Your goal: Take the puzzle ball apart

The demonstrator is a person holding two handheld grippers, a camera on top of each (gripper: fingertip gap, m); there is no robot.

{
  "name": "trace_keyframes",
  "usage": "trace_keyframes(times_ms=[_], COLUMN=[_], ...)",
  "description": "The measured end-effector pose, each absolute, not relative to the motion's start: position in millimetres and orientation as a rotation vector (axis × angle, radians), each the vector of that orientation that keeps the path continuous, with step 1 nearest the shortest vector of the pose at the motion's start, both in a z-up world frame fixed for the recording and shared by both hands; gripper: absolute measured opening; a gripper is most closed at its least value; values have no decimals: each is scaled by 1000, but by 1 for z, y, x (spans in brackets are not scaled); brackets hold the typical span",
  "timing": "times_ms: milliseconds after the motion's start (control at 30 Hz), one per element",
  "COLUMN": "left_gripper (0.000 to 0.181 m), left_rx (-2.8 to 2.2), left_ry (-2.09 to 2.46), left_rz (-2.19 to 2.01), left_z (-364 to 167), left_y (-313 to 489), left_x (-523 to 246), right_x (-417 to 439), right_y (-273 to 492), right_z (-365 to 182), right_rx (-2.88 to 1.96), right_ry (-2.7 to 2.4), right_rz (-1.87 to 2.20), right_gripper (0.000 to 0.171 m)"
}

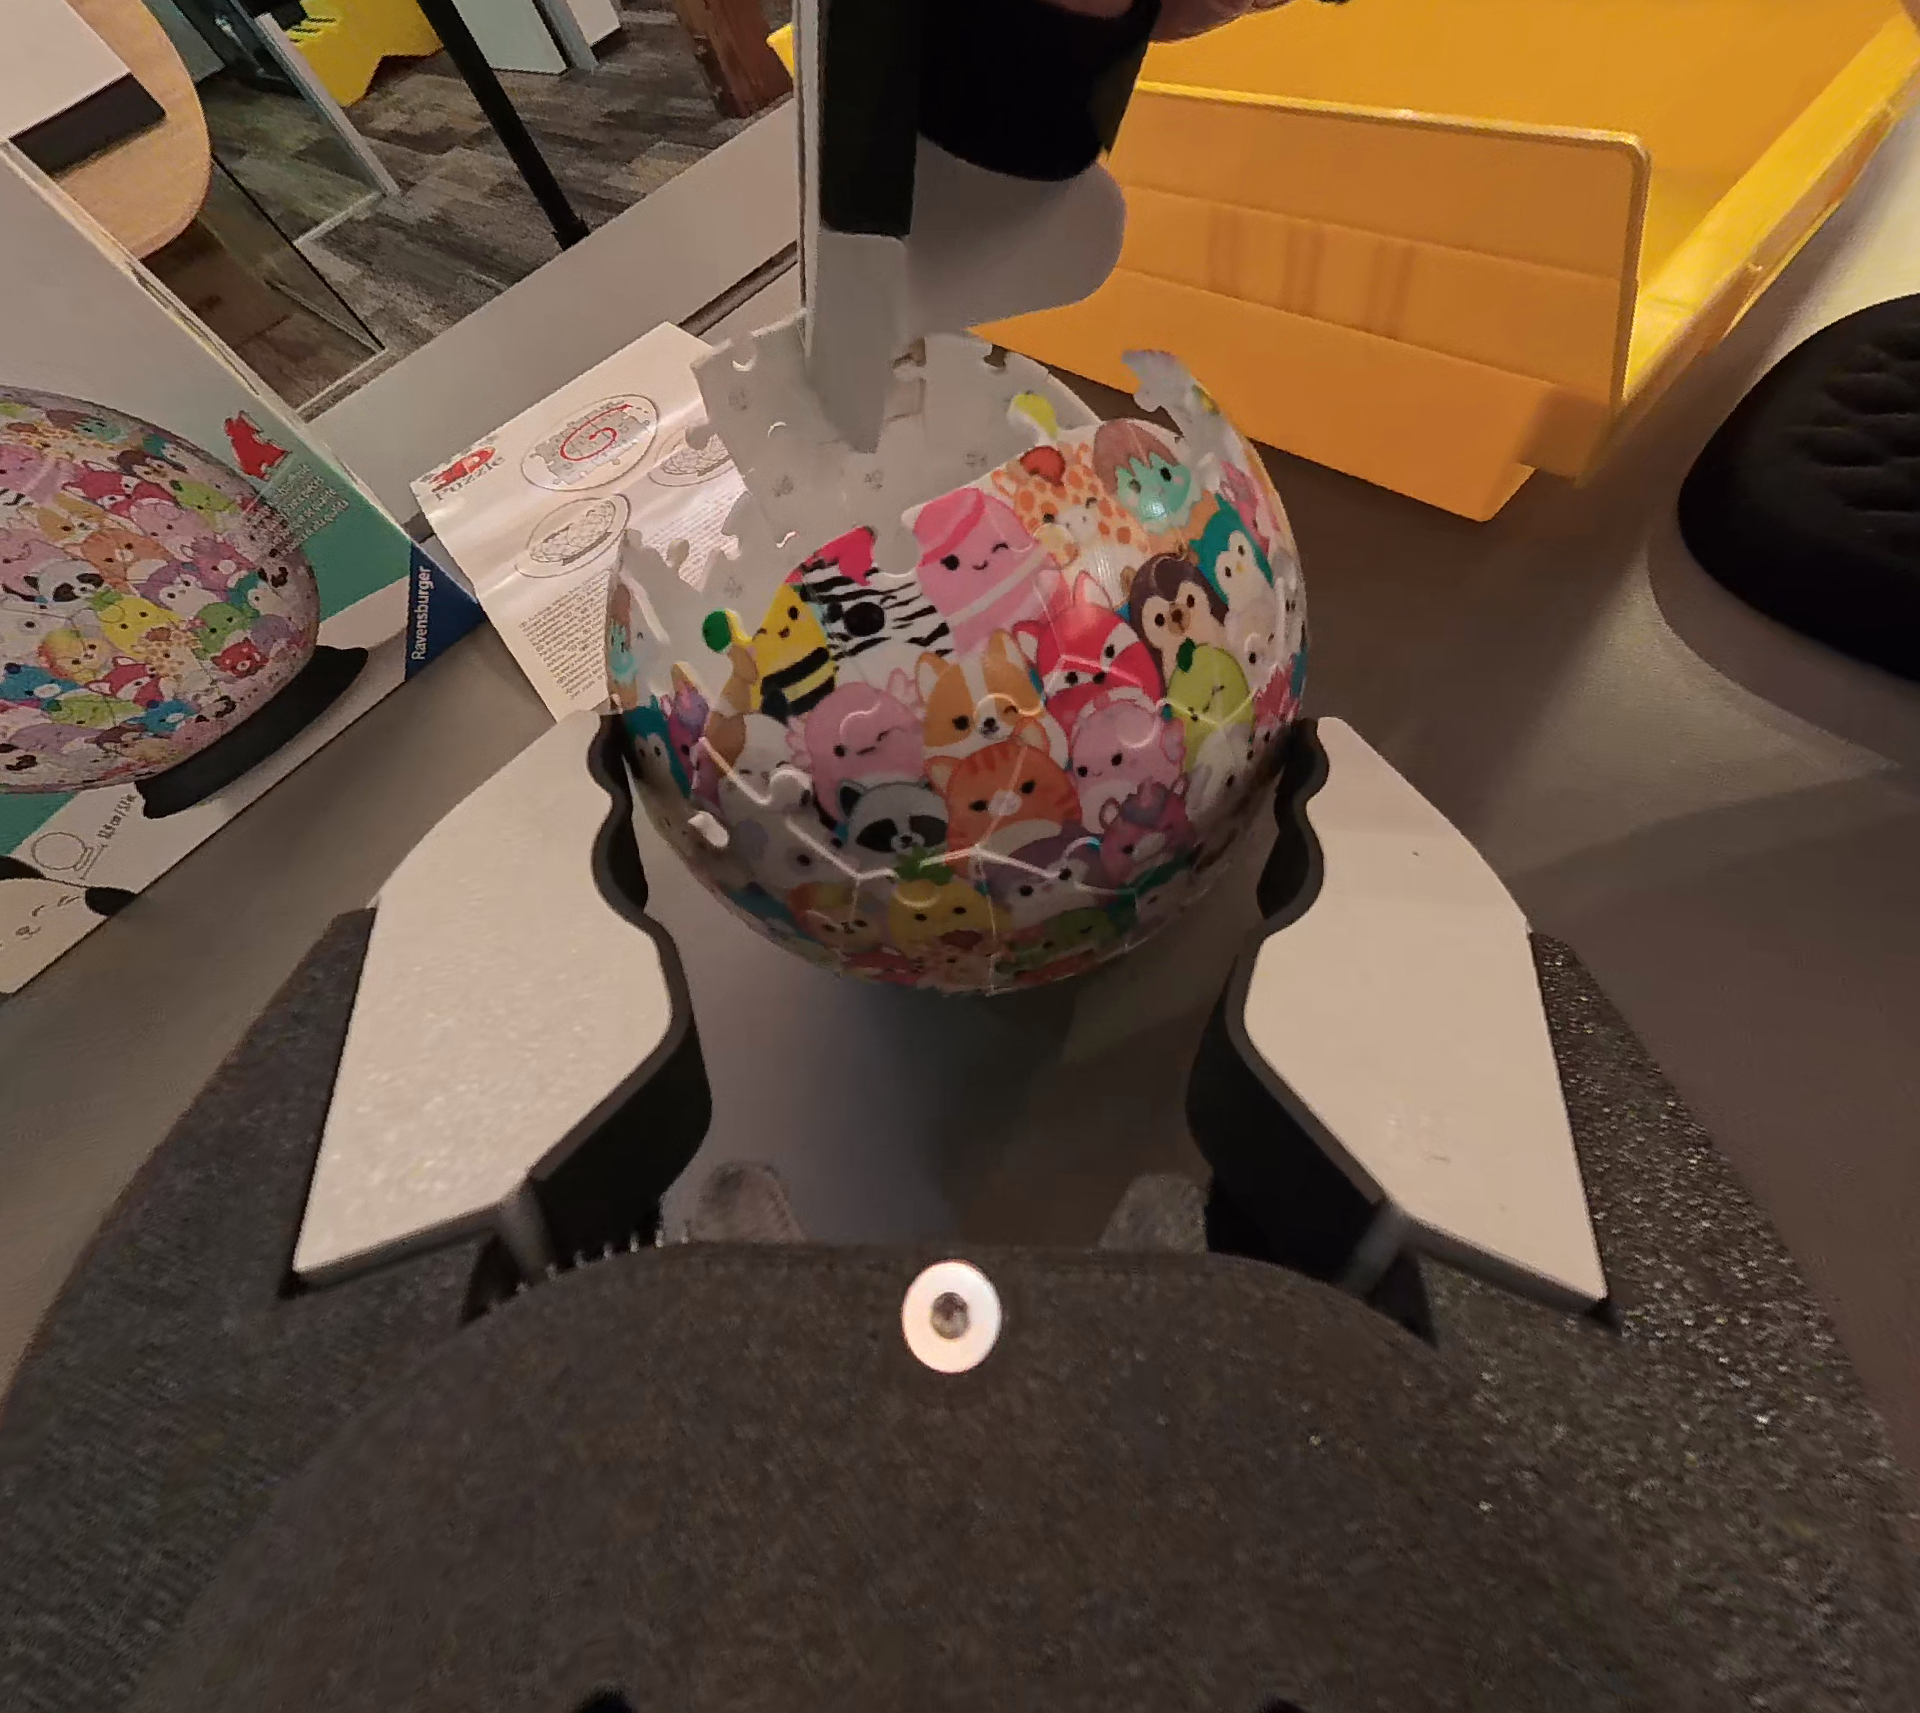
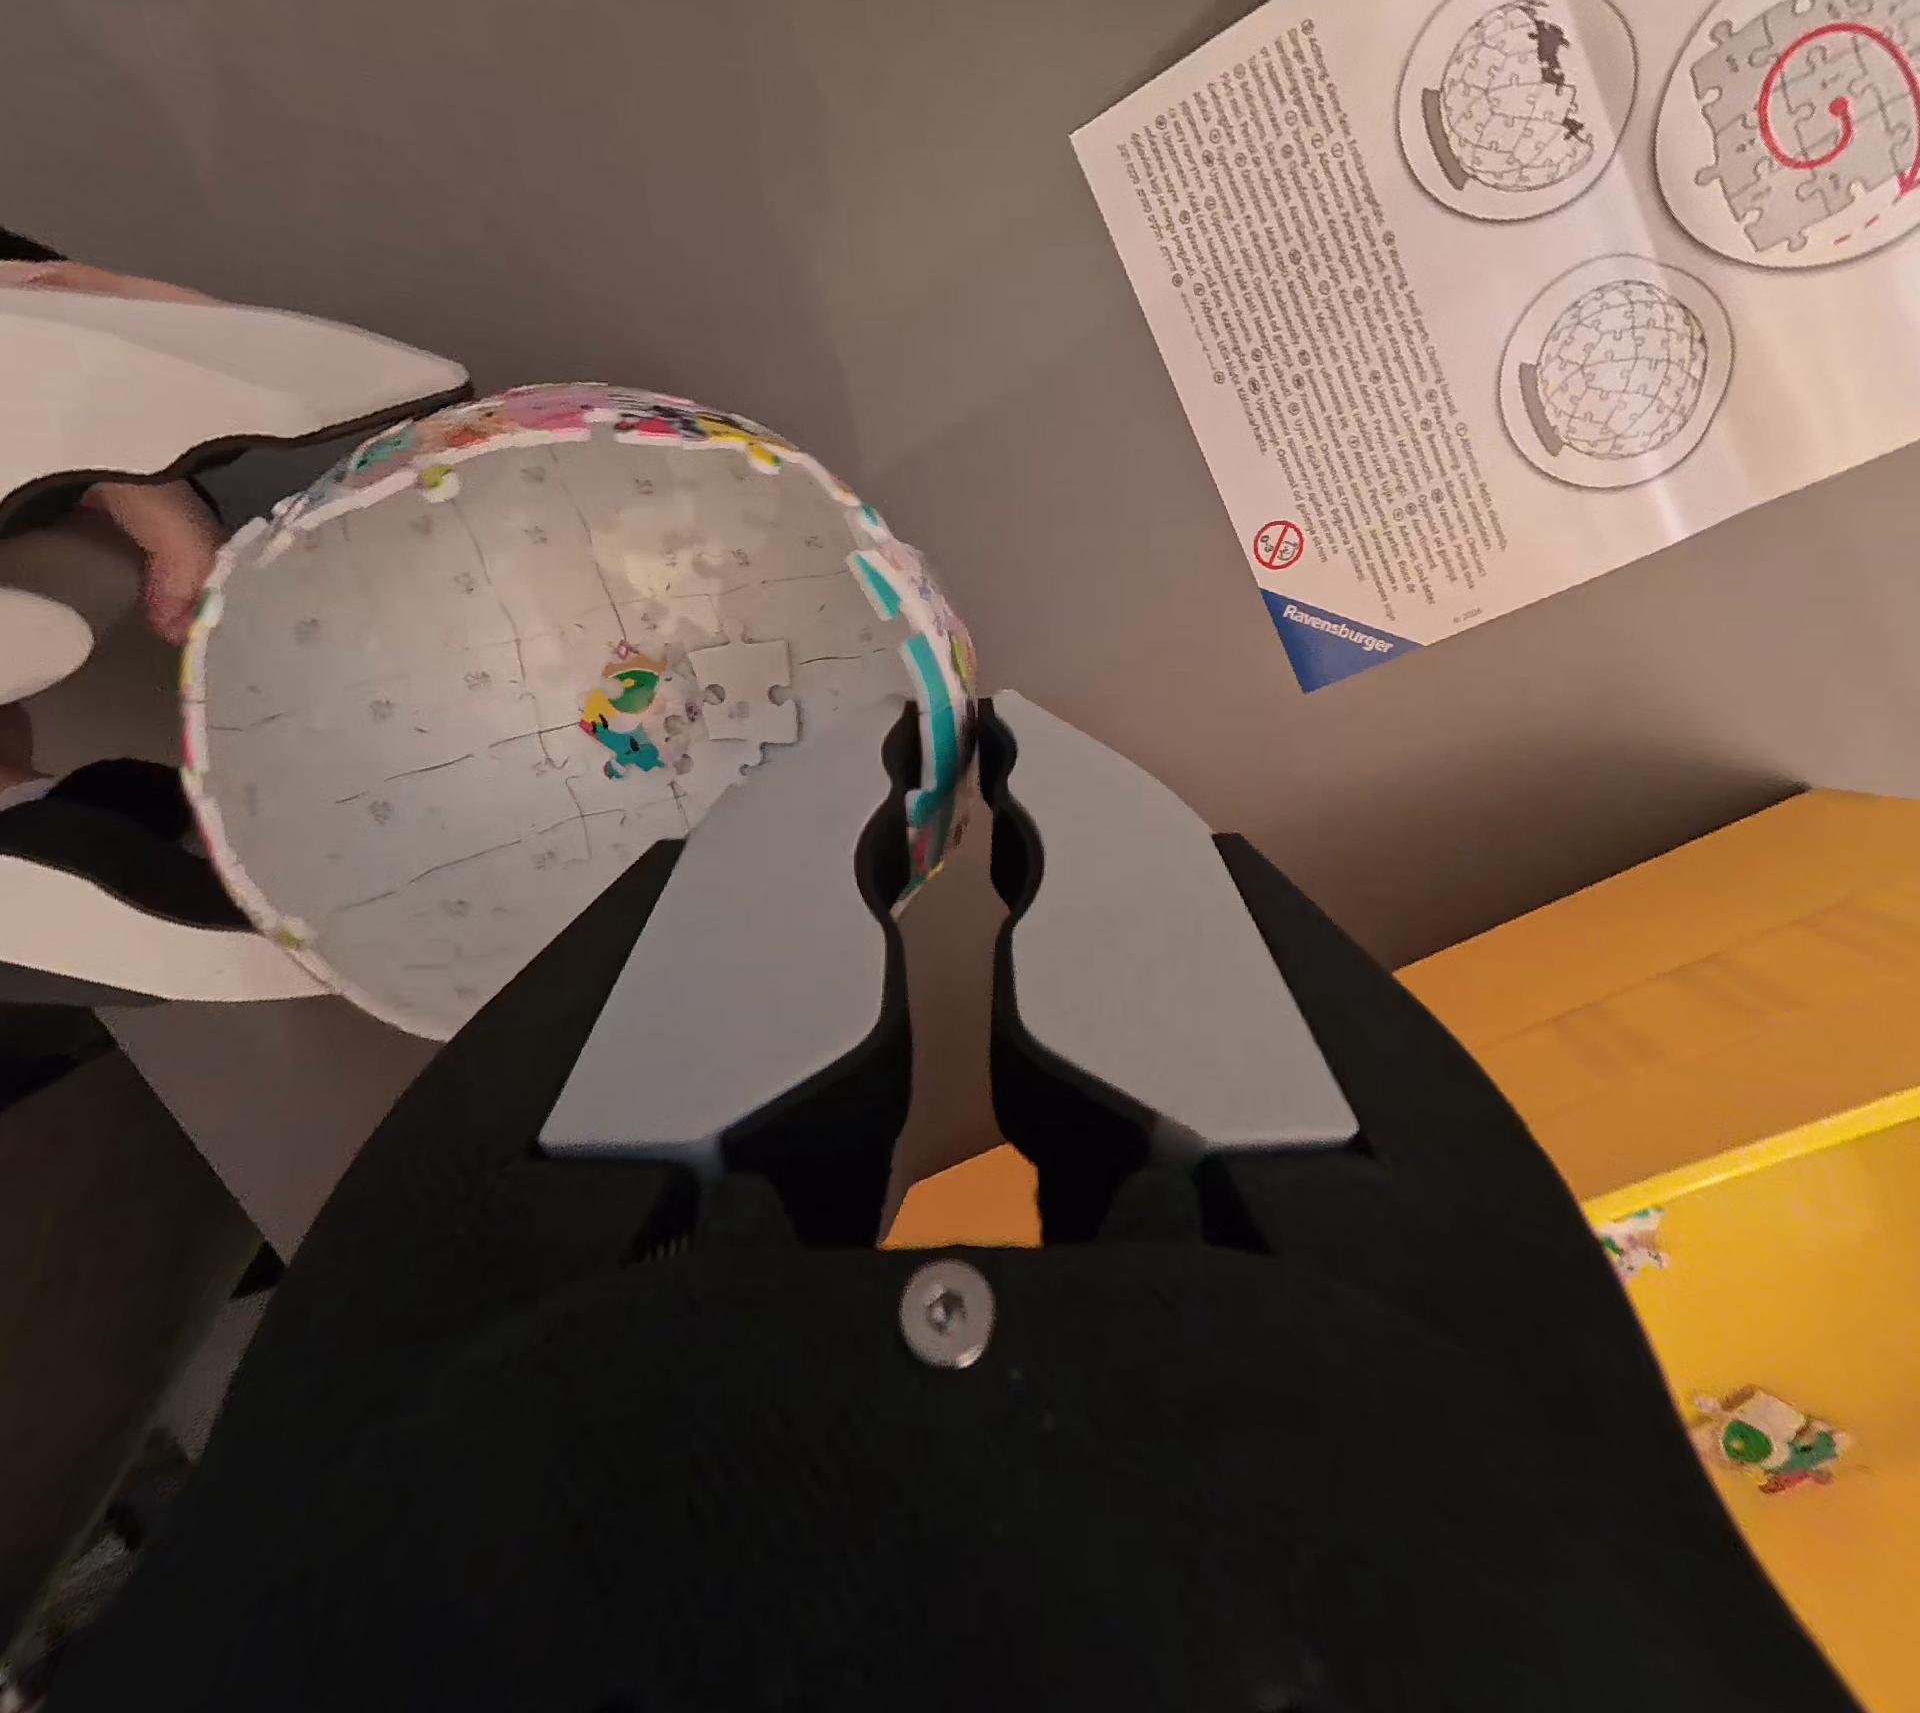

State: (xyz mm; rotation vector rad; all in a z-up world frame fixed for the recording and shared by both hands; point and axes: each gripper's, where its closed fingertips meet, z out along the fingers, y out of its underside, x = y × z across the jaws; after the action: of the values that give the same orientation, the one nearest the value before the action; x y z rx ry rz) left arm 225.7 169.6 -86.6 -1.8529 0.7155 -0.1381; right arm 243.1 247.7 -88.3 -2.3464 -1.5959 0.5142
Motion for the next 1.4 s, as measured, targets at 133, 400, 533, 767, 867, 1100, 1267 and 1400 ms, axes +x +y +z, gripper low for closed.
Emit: trace_keyframes(times_ms=[133,400,533,767,867,1100,1267,1400], left_gripper=[115,101,77,56,56,53,37,26], left_rx=[-1817,-1718,-1668,-1691,-1696,-1752,-1782,-1773], left_ry=[695,772,1029,1461,1619,1845,1938,1987], left_rz=[-203,-585,-560,-657,-629,-509,-518,-536], left_z=[-77,10,46,13,-6,-52,-73,-81], left_y=[166,153,189,238,238,245,249,248], left_x=[229,207,194,234,247,250,251,254], right_x=[241,245,261,272,274,272,268,266], right_y=[252,258,249,225,227,236,230,229], right_z=[-75,9,12,-28,-39,-59,-77,-78], right_rx=[-2263,-1849,-1896,-2103,-2140,-2221,-2315,-2349], right_ry=[-1579,-1349,-1105,-777,-805,-790,-842,-828], right_rz=[507,645,641,727,695,692,655,728], right_gripper=[27,31,32,33,29,25,23,17])
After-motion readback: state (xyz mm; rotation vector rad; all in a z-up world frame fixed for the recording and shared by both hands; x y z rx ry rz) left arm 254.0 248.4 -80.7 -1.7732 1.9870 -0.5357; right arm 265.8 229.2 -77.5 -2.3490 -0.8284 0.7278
